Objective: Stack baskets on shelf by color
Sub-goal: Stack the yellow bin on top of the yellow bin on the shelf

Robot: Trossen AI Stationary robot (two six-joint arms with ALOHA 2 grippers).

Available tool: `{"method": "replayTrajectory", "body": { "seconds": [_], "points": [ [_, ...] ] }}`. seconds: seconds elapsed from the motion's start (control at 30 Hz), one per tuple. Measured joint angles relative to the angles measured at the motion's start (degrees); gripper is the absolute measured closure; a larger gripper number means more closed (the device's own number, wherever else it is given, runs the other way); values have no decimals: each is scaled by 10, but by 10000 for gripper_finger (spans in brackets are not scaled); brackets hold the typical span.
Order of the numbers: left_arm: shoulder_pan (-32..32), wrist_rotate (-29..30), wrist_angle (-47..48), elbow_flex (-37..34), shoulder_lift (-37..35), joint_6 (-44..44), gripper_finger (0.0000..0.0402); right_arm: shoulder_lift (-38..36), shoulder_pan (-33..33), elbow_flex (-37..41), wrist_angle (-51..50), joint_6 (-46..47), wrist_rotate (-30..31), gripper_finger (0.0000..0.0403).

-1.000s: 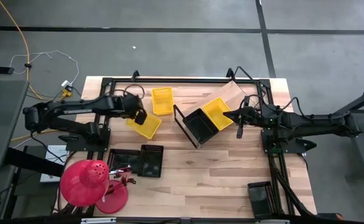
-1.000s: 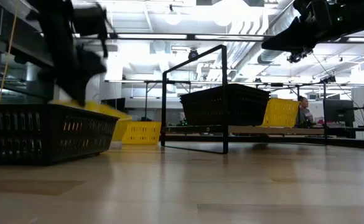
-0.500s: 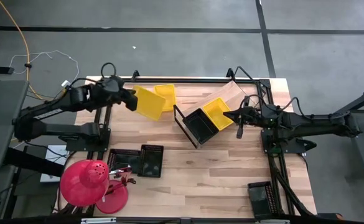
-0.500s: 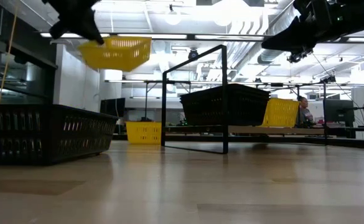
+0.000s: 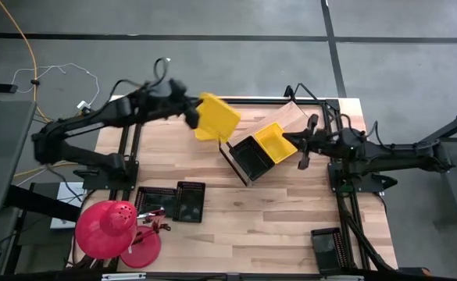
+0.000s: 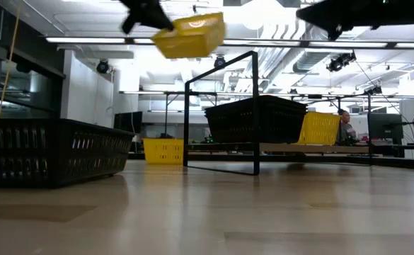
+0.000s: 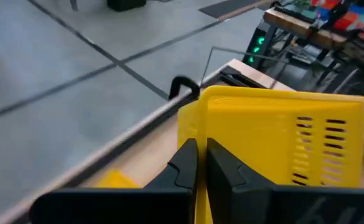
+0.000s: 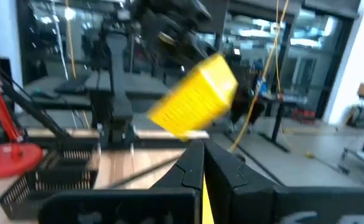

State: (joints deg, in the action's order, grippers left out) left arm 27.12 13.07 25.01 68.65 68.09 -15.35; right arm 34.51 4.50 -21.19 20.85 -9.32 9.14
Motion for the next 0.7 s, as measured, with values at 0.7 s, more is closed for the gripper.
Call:
{"method": "replayTrajectory", "body": {
  "seconds": [0.7],
  "points": [
    [2,-159,-38,359,470,86,401,-27,0,0,111,-26,-126,403]
  ]
}}
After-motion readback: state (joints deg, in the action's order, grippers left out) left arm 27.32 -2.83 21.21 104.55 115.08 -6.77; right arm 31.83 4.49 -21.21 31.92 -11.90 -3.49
